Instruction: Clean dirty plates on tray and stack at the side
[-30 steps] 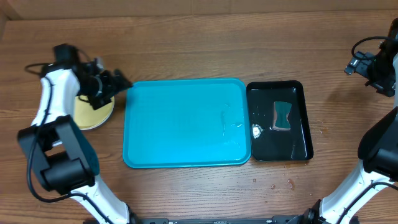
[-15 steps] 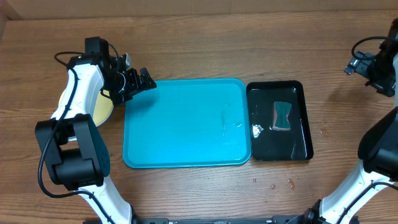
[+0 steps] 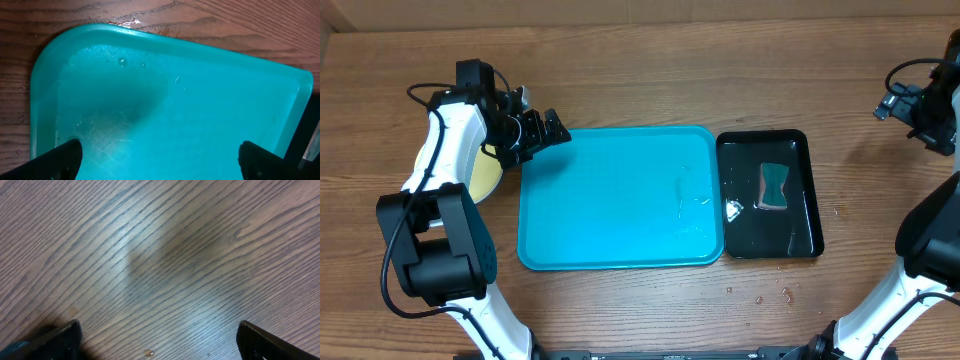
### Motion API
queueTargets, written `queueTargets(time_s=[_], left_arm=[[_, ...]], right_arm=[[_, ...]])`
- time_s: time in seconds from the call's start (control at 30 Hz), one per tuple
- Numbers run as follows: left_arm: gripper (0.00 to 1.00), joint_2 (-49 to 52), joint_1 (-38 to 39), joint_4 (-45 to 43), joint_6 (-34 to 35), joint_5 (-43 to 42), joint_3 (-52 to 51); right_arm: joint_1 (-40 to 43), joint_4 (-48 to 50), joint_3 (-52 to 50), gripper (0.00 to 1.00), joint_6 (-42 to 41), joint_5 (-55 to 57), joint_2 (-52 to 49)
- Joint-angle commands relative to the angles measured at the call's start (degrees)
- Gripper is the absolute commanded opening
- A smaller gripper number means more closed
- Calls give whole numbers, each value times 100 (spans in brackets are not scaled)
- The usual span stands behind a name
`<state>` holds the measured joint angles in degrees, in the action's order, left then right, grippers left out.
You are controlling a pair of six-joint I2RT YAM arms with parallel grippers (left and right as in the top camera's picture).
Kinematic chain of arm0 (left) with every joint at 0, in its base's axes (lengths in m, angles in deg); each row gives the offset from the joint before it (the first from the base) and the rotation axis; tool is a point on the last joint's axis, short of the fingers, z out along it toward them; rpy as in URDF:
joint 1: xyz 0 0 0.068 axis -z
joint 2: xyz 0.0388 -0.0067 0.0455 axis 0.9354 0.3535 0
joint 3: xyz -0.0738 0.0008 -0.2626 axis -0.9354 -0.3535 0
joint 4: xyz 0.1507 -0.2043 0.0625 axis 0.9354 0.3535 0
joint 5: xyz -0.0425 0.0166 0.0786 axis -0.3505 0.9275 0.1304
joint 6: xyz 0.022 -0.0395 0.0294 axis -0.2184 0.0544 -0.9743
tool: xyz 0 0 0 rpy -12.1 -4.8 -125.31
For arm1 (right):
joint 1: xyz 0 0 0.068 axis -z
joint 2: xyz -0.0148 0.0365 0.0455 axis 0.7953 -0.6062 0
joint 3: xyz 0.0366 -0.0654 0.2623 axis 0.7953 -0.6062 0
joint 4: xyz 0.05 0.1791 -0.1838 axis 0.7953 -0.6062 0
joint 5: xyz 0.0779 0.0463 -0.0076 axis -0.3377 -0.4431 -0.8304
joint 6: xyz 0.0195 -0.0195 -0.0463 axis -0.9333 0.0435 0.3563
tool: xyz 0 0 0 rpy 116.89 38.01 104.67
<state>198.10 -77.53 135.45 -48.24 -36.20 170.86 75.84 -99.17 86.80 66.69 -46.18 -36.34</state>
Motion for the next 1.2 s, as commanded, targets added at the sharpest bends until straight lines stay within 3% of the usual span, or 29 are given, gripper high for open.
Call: queueTargets(time_s=[0.0, 0.63, 0.83, 1.17], left_arm=[[100, 28, 11, -7, -85, -87, 4], [100, 28, 11, -7, -85, -87, 4], [100, 28, 11, -7, -85, -87, 4], [100, 28, 11, -7, -85, -87, 4]], right_arm=[[-4, 28, 92, 100, -26, 39, 155], [-26, 26, 87, 100, -26, 37, 352], [-31, 28, 87, 100, -26, 37, 1130], [-221, 26, 87, 100, -26, 39, 3469]])
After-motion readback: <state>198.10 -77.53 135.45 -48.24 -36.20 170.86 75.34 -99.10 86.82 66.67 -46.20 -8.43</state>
